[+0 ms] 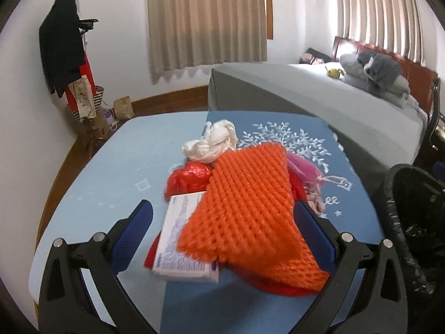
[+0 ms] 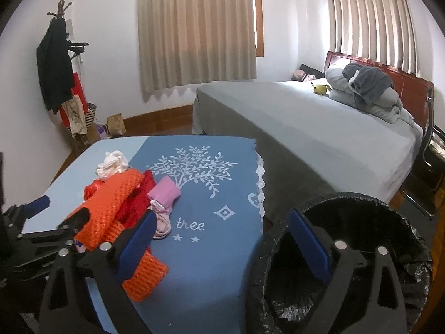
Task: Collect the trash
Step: 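Reach the left tool down and grasp the orange foam mesh sleeve, then grasp a second orange foam mesh sleeve with the right tool while the left tool holds its sleeve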
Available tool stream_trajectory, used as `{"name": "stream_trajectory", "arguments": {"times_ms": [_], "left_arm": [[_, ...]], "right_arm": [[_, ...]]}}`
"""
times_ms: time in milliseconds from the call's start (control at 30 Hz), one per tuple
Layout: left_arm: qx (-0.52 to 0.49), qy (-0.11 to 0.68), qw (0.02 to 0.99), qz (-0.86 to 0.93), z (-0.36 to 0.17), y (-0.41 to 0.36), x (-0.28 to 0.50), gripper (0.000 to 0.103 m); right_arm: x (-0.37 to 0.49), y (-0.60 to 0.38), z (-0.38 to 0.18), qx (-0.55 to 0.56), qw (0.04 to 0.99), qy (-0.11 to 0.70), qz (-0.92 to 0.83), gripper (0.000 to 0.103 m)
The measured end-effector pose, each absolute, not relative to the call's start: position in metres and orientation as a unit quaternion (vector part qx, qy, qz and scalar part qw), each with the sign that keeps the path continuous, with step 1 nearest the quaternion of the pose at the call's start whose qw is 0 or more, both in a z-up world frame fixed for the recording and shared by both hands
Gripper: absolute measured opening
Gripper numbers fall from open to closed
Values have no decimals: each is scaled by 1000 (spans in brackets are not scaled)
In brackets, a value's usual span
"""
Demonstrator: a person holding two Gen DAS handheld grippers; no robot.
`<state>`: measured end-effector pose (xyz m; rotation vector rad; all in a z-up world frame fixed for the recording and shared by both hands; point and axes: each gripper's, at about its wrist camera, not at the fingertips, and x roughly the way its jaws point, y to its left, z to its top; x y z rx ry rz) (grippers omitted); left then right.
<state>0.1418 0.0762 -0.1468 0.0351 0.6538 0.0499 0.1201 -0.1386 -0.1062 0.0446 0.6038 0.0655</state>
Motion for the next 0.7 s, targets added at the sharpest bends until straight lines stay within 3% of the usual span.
{"name": "stream_trajectory", "arguments": {"times_ms": [200, 467, 600, 700], "left_arm": [[-2, 353, 935, 6, -169, 80, 162, 95], [-29, 358, 932, -44, -177, 80, 159, 45], [-42, 347, 936, -47, -167, 79, 154, 44], [-52, 332, 940, -54, -154, 81, 146, 37]], "right_arm": [[127, -134, -115, 12, 950, 309, 32, 93], [130, -126, -124, 6, 948, 317, 42, 93], [127, -122, -124, 1, 948, 315, 48, 93], [126, -121, -123, 2, 948, 313, 52, 93]]}}
